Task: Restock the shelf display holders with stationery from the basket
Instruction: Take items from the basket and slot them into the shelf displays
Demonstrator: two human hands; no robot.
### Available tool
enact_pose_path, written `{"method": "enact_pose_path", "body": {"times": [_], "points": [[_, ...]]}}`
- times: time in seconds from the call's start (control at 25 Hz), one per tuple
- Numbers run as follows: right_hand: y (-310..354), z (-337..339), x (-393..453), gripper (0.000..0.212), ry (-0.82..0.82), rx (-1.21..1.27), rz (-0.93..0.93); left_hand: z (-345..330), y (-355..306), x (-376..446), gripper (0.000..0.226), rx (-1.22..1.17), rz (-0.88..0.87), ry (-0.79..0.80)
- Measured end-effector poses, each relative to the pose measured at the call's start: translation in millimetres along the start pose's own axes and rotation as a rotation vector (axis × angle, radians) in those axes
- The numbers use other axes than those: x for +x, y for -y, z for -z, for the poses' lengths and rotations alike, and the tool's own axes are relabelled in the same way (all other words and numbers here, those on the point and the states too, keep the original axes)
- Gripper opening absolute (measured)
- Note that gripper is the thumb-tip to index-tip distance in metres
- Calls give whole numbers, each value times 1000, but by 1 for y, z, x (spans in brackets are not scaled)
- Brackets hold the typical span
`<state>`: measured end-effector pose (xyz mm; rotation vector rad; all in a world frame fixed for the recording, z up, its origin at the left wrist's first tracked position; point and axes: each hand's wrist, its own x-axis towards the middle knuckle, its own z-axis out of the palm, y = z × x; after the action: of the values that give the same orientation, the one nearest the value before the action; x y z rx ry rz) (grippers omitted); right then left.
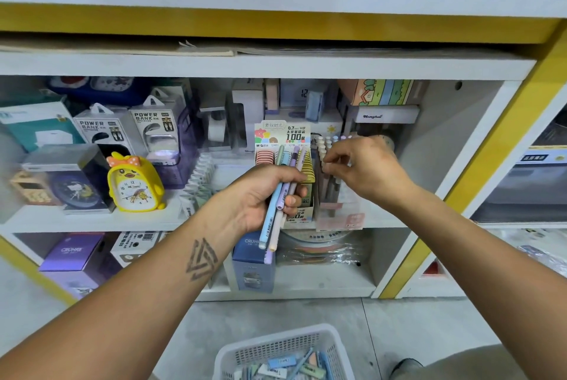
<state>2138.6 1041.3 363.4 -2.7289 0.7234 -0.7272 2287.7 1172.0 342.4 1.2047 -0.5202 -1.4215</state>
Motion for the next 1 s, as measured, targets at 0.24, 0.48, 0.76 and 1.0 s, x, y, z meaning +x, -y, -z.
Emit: {"method": "enact_pose_path", "body": {"times": [0.24, 0.48, 0.76, 1.0], "points": [[6, -2, 7, 25, 38, -51, -78, -1, 2, -3, 11, 47, -14, 66], [25, 1, 9, 12, 101, 809, -402, -2, 2, -6, 6, 32, -13, 129], [18, 7, 15, 7, -212, 981, -531, 4, -5, -14, 13, -108, 17, 183], [19, 5, 9, 23, -170, 232, -23, 18, -15, -17, 12, -52, -42, 110]]}}
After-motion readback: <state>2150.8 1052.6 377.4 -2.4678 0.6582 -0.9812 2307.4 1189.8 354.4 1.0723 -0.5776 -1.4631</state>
